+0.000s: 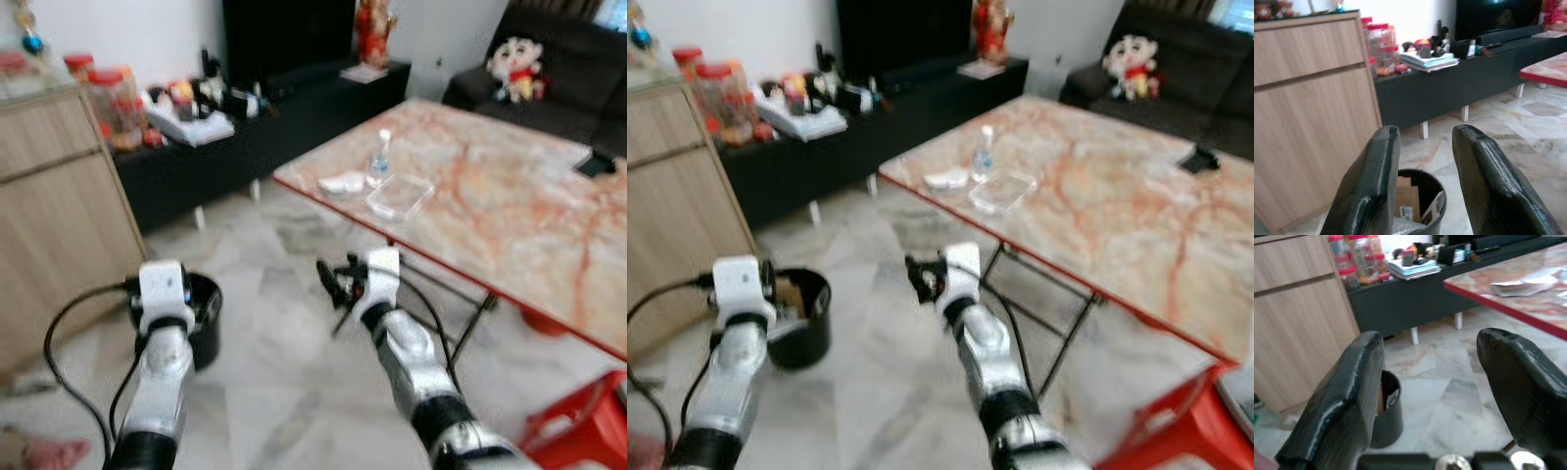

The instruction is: Picking trash to rubbish bin

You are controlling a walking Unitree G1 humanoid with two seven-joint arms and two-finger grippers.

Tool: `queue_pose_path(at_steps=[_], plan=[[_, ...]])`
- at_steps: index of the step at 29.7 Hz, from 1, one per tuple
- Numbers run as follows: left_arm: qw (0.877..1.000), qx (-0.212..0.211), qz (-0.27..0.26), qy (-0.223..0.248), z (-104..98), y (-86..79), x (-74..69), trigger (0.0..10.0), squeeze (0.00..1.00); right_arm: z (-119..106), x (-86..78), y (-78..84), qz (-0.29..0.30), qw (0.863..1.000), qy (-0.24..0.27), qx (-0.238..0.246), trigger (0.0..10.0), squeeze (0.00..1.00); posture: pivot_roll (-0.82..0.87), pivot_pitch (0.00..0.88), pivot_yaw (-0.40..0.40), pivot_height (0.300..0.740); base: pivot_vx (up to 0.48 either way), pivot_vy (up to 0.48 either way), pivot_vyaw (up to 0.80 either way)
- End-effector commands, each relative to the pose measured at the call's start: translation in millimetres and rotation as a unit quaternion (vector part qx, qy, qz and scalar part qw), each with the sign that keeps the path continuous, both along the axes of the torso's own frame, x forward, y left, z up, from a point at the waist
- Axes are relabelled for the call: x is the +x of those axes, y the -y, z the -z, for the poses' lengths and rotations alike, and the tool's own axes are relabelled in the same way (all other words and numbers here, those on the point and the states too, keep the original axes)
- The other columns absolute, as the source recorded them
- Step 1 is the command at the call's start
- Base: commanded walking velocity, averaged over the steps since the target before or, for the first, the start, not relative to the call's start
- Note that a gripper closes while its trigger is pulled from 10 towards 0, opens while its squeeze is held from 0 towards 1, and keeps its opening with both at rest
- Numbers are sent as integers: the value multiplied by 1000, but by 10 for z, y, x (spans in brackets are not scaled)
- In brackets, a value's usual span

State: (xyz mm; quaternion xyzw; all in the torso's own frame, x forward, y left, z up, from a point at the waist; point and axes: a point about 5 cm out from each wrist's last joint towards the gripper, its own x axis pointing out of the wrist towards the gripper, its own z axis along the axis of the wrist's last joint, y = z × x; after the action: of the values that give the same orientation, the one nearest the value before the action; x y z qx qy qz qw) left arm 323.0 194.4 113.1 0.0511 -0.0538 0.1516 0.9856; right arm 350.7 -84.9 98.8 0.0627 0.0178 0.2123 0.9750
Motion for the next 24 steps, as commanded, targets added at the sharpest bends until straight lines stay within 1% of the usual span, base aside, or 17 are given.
queue_pose_path(at_steps=[1, 6, 21, 24], plan=[[1000, -5, 16, 2, -11, 101, 22, 10000, 0, 4, 10, 111, 16, 1000, 0, 0, 10000, 0, 7, 0, -56, 740, 315, 0, 0], [1000, -5, 17, 2, -21, 105, 30, 10000, 0, 6, 11, 107, 19, 1000, -4, 10, 10000, 0, 9, 0, -56, 740, 318, 0, 0], [1000, -5, 16, 6, -48, 101, 43, 10000, 0, -19, 18, 80, 16, 1000, -1, 13, 10000, 0, 10, 0, -56, 740, 322, 0, 0], [1000, -5, 15, 6, -50, 99, 43, 10000, 0, -16, 12, 65, 17, 1000, -1, 20, 10000, 0, 13, 4, -57, 740, 322, 0, -677]])
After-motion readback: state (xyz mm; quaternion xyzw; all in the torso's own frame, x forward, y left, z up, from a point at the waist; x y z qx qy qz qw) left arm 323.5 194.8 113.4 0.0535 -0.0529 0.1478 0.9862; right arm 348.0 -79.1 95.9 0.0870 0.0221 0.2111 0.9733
